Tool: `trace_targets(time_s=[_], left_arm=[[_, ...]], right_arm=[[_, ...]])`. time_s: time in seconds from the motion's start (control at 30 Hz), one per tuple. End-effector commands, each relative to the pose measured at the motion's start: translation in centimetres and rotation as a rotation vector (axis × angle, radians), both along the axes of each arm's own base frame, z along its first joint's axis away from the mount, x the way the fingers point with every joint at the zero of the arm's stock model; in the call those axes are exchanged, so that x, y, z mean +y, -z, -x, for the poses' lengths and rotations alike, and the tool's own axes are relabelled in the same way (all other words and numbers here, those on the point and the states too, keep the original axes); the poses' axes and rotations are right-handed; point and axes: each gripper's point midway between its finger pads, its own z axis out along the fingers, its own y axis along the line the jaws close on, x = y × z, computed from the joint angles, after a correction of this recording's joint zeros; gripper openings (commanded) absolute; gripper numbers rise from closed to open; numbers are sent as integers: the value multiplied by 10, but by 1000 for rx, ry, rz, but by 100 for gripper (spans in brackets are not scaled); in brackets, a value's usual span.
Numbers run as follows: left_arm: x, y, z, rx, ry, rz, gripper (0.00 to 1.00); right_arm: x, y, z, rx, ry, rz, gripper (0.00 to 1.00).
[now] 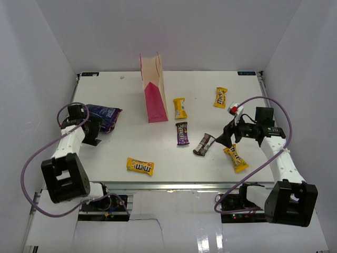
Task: Place the snacks into the paper bag
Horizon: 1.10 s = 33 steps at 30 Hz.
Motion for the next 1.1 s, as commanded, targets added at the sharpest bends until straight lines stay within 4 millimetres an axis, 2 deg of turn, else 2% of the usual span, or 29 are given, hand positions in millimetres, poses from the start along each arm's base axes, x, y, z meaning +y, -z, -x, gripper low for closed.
trace_targets(time_s=[0.0,0.03,0.07,0.27,0.43,0.47,0.57,0.6,0.73,0.83,0.87,0.93,0.97,1.07], left_arm=[[-5,3,-38,-124,99,36,87],[-2,0,-48,-157,111,31,85],[-3,9,-51,-141,124,46,84],[2,27,-59,-129,147,44,80],[5,55,-52,-62,133,74,60],[6,57,-53,-68,135,70,59],[7,62,-55,-84,148,69,47],[5,62,-55,-95,164,81,33],[0,47,-64,-163,220,87,11],[-7,21,-69,-249,279,81,0],[-11,0,-71,-303,305,78,0],[-14,-24,-72,-371,319,67,0],[-16,-47,-71,-428,326,49,0],[-22,-81,-71,-508,325,66,0]], right_arm=[[5,1,2,-28,-42,-19,90],[5,2,3,-32,-48,-17,90],[5,3,4,-30,-52,-19,90],[8,9,9,-13,-66,-35,90],[8,9,10,-12,-68,-35,91],[8,8,9,-15,-65,-34,91],[8,6,9,-16,-65,-32,91],[8,6,10,-17,-65,-32,91],[8,4,10,-25,-68,-34,91],[9,2,11,-34,-71,-35,91],[9,2,11,-37,-71,-35,91],[8,0,11,-44,-70,-36,91],[9,0,12,-44,-71,-37,91],[10,-1,12,-46,-76,-43,92]])
